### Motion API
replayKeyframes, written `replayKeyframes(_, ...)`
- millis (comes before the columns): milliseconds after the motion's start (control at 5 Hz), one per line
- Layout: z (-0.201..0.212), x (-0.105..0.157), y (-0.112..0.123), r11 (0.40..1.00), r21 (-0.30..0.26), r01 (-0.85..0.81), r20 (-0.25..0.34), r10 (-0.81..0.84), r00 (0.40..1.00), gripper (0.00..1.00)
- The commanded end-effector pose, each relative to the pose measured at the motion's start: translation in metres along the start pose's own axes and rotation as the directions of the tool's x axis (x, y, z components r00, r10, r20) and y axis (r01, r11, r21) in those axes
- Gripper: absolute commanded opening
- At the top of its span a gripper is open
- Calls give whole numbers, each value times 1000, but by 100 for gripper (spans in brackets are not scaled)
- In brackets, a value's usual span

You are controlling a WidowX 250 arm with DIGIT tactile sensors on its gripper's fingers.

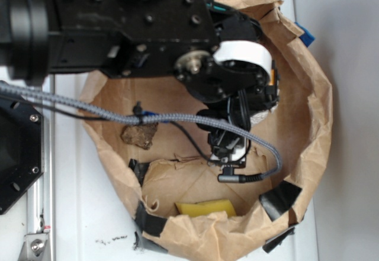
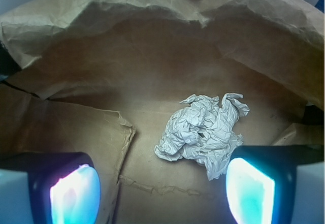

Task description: Grab the white paper.

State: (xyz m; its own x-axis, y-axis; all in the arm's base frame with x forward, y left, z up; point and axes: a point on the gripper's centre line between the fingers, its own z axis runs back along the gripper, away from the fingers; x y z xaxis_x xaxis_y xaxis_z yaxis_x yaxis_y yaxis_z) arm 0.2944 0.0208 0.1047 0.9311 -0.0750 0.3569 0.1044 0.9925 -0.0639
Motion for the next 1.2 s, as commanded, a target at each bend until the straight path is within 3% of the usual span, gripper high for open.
replayKeyframes(0,-22,11,7,1000,10,21,48,-21,999,100)
replayKeyframes(200,-36,12,17,1000,-8,-4,33,4,999,100)
replayKeyframes(800,-58,9,26,995,95,-7,-16,9,1000,100)
replayKeyframes(1000,-62,9,31,996,82,-33,-25,36,999,0)
